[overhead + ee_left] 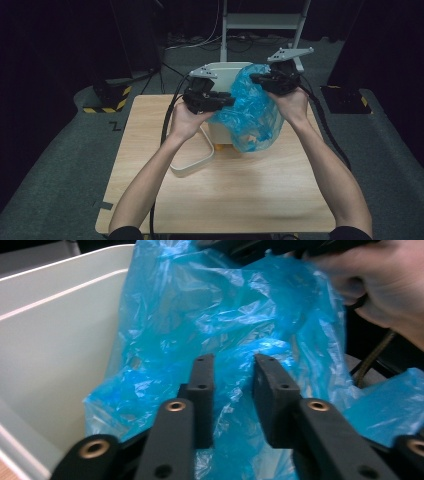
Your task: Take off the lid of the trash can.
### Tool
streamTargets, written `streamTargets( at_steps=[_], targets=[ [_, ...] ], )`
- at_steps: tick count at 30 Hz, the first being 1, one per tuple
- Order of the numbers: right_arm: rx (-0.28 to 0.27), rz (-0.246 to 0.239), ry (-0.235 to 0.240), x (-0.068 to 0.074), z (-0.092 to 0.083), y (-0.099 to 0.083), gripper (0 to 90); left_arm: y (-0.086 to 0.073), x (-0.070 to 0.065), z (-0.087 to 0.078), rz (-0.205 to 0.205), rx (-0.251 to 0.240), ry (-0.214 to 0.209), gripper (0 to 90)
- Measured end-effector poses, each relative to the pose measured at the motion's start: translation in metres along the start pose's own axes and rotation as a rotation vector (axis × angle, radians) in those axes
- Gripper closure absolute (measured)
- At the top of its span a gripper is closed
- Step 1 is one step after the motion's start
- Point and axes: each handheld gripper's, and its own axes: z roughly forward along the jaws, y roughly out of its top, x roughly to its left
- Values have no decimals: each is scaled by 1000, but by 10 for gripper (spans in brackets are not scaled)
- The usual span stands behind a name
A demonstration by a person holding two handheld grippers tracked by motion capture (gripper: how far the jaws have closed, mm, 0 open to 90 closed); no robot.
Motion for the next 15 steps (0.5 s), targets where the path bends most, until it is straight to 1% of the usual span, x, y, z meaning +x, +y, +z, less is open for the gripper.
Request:
streamTargets(
  at_steps=[2, 4, 7, 9, 15],
  targets=[
    [10, -3, 4, 1, 3, -1, 900, 1, 0, -3, -1, -9, -5, 792],
    [12, -1, 5, 0, 4, -1, 900, 2, -1, -6, 4, -13, -1, 841],
    [5, 0, 6, 0, 2, 0, 900, 2, -1, -8, 8, -15, 5, 870],
    [-1, 2, 5, 0, 0, 0, 900, 1, 0, -10, 6, -18, 5, 873],
    [-8, 4, 3, -1, -4, 1, 900, 0, 7, -20, -5, -36, 51, 877]
  ],
)
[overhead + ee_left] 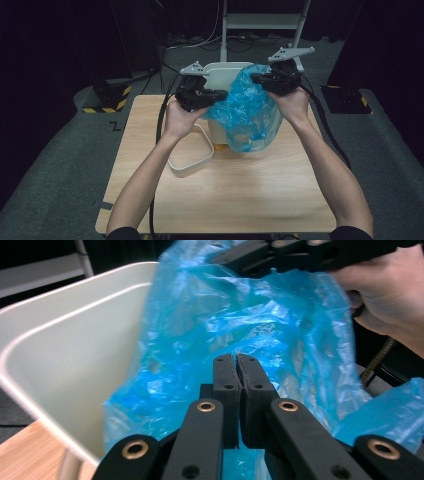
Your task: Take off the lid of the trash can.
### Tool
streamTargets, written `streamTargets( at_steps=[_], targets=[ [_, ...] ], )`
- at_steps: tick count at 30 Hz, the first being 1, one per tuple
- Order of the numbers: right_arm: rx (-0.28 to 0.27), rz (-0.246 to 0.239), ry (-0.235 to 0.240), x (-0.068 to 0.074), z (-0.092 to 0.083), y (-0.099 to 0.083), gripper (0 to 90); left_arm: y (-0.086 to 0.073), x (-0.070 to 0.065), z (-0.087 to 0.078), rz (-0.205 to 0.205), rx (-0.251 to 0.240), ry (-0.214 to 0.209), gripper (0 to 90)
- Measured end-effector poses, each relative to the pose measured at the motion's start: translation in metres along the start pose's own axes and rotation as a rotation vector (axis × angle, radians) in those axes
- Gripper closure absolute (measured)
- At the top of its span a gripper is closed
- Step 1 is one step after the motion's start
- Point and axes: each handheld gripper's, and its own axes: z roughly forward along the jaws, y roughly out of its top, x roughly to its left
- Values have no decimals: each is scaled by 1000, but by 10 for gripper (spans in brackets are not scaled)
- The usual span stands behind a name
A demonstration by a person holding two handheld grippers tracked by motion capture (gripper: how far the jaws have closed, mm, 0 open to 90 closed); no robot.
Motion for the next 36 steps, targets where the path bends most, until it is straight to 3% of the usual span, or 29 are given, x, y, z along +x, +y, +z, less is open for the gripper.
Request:
streamTargets(
  at_steps=[10, 15, 20, 22, 26, 29, 36],
  targets=[
    [12, -5, -2, 1, 3, 0, 900, -4, 15, -11, -27, -21, 69, 871],
    [14, -3, -5, 2, 6, 1, 900, -5, 15, -17, -63, -61, 20, 558],
    [16, -7, -15, 6, 12, 6, 900, -1, 3, -16, -29, -55, 8, 440],
    [17, -8, -14, 8, 15, 8, 900, -1, 0, -11, -7, -37, 22, 472],
    [18, -3, -1, 11, 20, 9, 900, -2, -4, -3, 34, 4, 32, 726],
    [22, -6, 3, 11, 21, 8, 899, -2, -4, -2, 46, 12, 43, 851],
    [2, -17, 3, 11, 10, 9, 779, -4, 4, -7, 31, 8, 62, 900]
  ],
)
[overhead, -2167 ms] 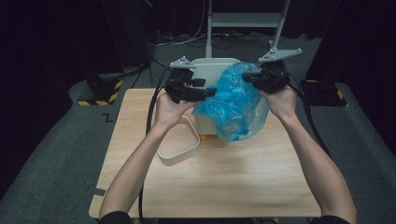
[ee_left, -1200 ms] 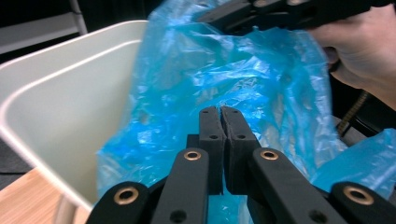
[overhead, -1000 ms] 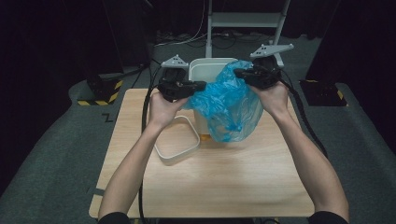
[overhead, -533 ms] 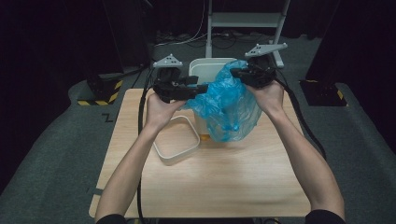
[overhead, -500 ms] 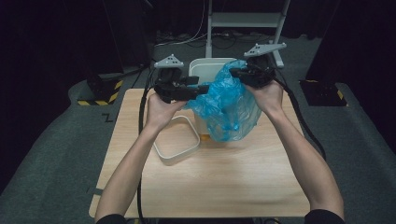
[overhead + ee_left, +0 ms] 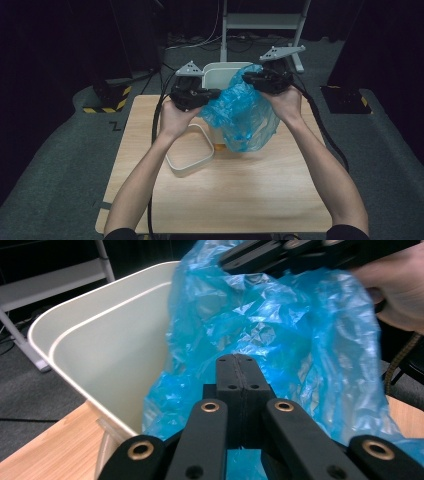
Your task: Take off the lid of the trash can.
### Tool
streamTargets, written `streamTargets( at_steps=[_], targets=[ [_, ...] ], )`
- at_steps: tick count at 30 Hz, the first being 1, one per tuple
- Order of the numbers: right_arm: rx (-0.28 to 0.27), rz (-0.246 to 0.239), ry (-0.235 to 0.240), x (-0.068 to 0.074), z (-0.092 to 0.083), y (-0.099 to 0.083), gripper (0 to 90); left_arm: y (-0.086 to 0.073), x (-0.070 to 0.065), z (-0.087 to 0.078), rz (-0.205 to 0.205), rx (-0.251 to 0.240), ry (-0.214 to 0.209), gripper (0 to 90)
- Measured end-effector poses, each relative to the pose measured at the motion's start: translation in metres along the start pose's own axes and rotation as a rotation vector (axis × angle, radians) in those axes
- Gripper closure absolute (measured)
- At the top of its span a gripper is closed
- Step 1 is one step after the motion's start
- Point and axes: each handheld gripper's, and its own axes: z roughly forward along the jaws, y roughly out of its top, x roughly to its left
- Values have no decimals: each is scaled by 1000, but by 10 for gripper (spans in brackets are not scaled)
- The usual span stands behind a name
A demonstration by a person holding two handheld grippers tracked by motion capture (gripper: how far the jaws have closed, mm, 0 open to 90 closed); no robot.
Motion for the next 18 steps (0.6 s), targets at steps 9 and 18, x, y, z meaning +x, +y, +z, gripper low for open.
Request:
streamTargets(
  at_steps=[9, 18],
  targets=[
    [-33, 15, -40, -6, -23, -4, 609, -2, 17, -4, -40, -10, 65, 900],
    [-61, 51, -56, -18, -43, -17, 561, 2, 34, 2, -58, 4, 153, 900]
  ],
)
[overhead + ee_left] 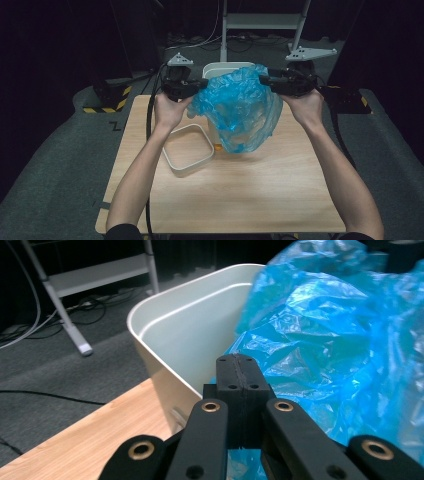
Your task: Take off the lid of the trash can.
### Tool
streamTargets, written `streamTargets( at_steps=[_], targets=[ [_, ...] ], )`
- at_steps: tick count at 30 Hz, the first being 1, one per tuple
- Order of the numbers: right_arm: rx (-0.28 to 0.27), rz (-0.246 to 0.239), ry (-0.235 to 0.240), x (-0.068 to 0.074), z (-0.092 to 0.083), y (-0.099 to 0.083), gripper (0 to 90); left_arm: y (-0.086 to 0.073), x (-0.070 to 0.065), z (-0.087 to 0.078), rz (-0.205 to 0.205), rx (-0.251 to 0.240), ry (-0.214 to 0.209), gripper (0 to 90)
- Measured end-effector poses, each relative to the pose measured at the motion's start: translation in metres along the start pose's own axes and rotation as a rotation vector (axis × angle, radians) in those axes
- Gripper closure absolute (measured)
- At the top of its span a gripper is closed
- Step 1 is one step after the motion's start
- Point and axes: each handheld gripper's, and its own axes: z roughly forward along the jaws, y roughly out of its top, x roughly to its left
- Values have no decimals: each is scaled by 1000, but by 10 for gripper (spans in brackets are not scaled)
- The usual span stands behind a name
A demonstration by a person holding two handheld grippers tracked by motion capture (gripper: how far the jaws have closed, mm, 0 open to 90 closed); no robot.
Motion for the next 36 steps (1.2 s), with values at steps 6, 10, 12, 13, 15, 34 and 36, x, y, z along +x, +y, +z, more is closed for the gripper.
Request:
streamTargets(
  at_steps=[6, 10, 12, 13, 15, 34, 36],
  targets=[
    [32, 4, -4, -4, 3, -7, 613, -1, 9, 4, -14, -7, 37, 900],
    [61, 14, 18, -7, 10, -13, 755, -3, 12, 3, -60, -29, -6, 896],
    [65, 9, 21, -7, 12, -15, 834, -4, 11, -1, -63, -47, -21, 849],
    [64, 4, 22, -7, 13, -15, 866, -4, 9, -3, -61, -52, -28, 743],
    [58, 0, 22, -6, 14, -15, 898, -4, 5, -10, -55, -71, -45, 691],
    [51, 24, 5, -11, 23, -12, 900, -10, -23, -24, 3, -87, -136, 381],
    [51, 16, 6, -9, 24, -10, 900, -12, -22, -21, 8, -63, -93, 399]
  ],
)
